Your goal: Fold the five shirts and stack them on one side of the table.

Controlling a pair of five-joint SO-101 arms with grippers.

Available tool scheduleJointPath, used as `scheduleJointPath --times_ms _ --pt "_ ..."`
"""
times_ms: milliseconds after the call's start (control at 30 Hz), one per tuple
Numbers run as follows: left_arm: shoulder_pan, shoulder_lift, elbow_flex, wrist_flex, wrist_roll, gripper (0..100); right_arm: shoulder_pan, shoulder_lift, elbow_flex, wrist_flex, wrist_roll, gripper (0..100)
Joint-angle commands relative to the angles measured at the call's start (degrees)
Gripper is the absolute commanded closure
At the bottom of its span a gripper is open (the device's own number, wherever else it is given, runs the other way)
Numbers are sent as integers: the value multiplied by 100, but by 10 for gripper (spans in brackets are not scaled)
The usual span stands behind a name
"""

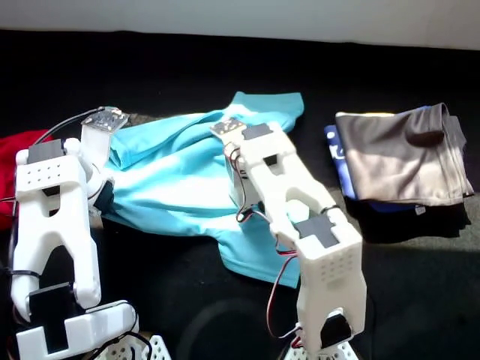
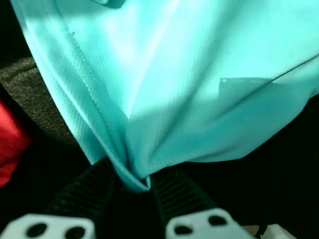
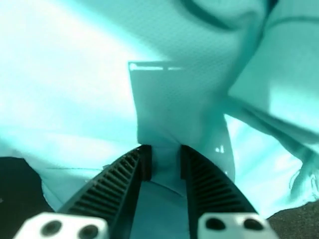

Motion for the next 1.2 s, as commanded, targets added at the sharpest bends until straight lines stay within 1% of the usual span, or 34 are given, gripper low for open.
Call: scheduleJointPath --times_ms 0,133,200,333,433,467,600,667,800,933,1033,1167 --pt "-101 -233 31 0 35 963 629 13 119 -119 229 875" --pt "-101 -233 277 -44 26 843 910 4 110 -119 440 875" --pt "-198 -251 303 -44 -132 806 1051 4 101 -119 466 875" --pt "-532 -251 171 -35 -475 797 1279 4 -92 -110 466 875" --pt "-602 -233 303 -53 -607 797 1332 4 -374 -84 466 875" --pt "-602 -233 400 -123 -651 797 1332 4 -453 -75 466 875" --pt "-602 -259 980 -818 -633 797 1314 4 -673 31 466 875" --pt "-488 -286 945 -818 -589 798 1305 4 -813 198 466 875" --pt "136 -286 505 -79 132 799 1305 13 -954 277 466 875" --pt "804 -242 286 369 1301 800 1270 13 -954 286 466 875" --pt "1130 -233 303 422 2031 800 1262 13 -945 295 457 875" --pt "1209 -224 303 220 2681 800 1262 4 -936 295 457 875"
